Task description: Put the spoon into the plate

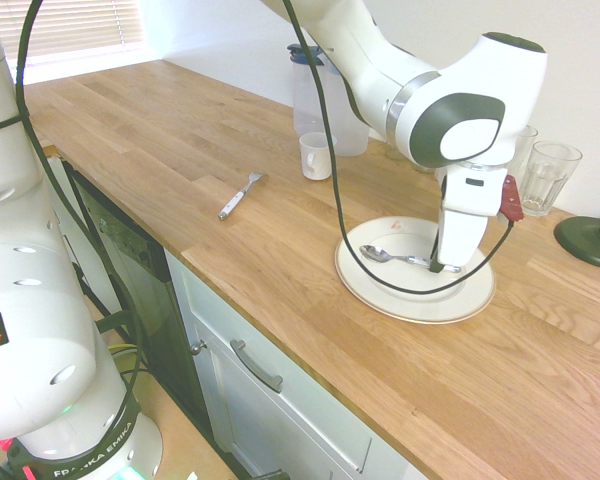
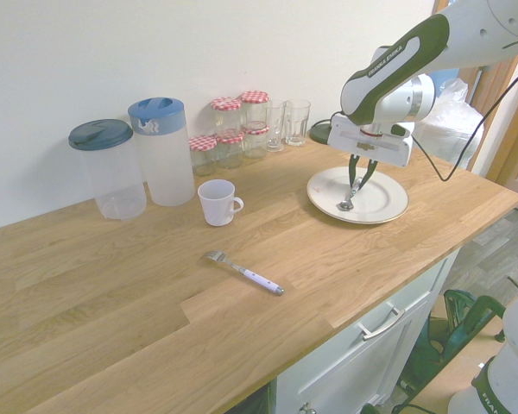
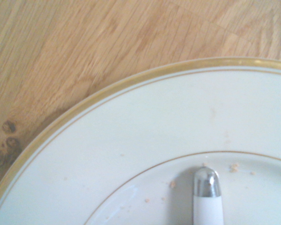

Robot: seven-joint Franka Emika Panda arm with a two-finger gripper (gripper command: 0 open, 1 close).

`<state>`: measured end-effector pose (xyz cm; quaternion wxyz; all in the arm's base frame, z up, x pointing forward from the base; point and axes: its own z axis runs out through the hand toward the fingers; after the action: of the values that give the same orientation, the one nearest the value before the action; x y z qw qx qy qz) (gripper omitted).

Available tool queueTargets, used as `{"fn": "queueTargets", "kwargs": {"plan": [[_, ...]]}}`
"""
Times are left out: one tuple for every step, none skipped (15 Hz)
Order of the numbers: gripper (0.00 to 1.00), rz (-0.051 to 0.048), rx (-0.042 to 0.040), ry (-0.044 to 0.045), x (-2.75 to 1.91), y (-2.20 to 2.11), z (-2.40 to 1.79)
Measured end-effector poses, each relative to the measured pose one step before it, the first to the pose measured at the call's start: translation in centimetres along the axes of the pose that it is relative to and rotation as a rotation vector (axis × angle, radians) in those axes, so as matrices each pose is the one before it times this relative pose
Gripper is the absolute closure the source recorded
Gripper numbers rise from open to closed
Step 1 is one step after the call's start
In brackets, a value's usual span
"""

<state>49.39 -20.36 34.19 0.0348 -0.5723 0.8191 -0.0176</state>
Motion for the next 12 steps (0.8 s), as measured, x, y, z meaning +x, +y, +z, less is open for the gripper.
{"fn": "queueTargets", "kwargs": {"plan": [[0.0, -0.00246, 0.00032, 0.00018, -0.11, -0.011, -0.016], [0.0, -0.00408, 0.00077, 0.0004, -0.176, -0.02, -0.042], [0.0, -0.01094, 0.00397, 0.00512, -0.229, -0.056, -0.264], [0.0, -0.03278, 0.0086, 0.01781, -0.397, -0.112, -0.975], [0.0, -0.05403, 0.00215, 0.02225, -0.748, -0.083, -1.714], [0.0, -0.05827, -0.00176, 0.01433, -1.159, 0.117, -2.369], [0.0, -0.05909, 0.0025, 0.00342, -1.485, 0.189, -2.445], [0.0, -0.06266, 0.00582, -0.00336, -1.681, 0.164, -1.96], [0.0, -0.06698, 0.00986, -0.00183, -1.975, 0.043, -1.536], [0.0, -0.06471, 0.00608, -0.00017, -1.743, -0.172, -0.732], [0.0, -0.06256, 0.00464, 0.00033, -1.462, -0.274, -0.422], [0.0, -0.06821, 0.00068, -0.00009, -1.069, -0.266, -0.179]]}}
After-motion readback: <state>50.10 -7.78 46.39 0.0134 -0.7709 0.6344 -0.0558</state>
